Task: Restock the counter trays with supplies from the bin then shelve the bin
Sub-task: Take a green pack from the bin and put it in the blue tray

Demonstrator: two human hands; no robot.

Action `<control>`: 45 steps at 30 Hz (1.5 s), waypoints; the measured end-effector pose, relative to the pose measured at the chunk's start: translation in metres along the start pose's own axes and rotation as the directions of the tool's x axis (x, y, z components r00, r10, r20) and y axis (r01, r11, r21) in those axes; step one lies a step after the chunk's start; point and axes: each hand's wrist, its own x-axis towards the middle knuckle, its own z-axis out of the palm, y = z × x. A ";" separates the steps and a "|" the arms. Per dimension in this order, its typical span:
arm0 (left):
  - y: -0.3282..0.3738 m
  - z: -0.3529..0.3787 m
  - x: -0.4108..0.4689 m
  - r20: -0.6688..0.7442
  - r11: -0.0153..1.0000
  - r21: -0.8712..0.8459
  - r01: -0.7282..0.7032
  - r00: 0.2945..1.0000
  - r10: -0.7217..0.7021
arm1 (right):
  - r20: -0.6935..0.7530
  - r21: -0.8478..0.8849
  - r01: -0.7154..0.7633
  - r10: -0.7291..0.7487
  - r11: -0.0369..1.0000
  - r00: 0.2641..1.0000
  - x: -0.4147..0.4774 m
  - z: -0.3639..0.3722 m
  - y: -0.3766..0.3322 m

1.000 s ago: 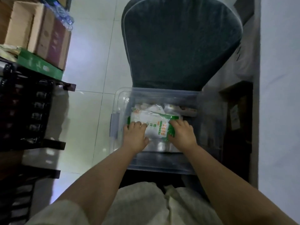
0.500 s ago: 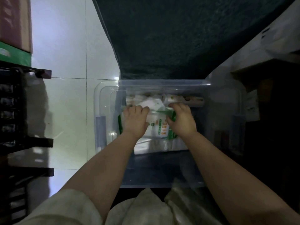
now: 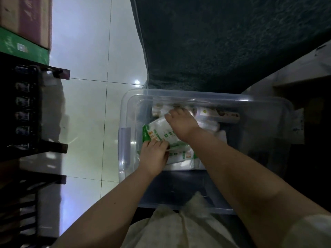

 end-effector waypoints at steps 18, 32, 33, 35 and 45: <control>0.050 -0.073 -0.037 -0.194 0.971 0.037 -0.238 0.951 0.241 | -0.203 0.363 -0.209 0.296 0.908 0.933 -0.130 -0.027 0.006; 0.135 -0.211 -0.059 -0.387 0.561 0.333 -0.758 0.433 0.814 | -0.484 0.547 -0.453 0.707 0.704 0.515 -0.290 -0.147 -0.051; 0.142 -0.214 -0.061 -0.384 0.511 0.355 -0.783 0.377 0.843 | -0.464 0.585 -0.455 0.737 0.671 0.491 -0.302 -0.146 -0.056; 0.157 -0.217 -0.066 -0.371 0.418 0.385 -0.823 0.276 0.886 | -0.396 0.684 -0.450 0.810 0.574 0.432 -0.328 -0.141 -0.069; 0.270 -0.222 -0.119 -0.191 -0.033 0.422 -0.906 -0.124 0.974 | -0.262 0.819 -0.511 0.962 0.261 0.072 -0.463 -0.120 -0.132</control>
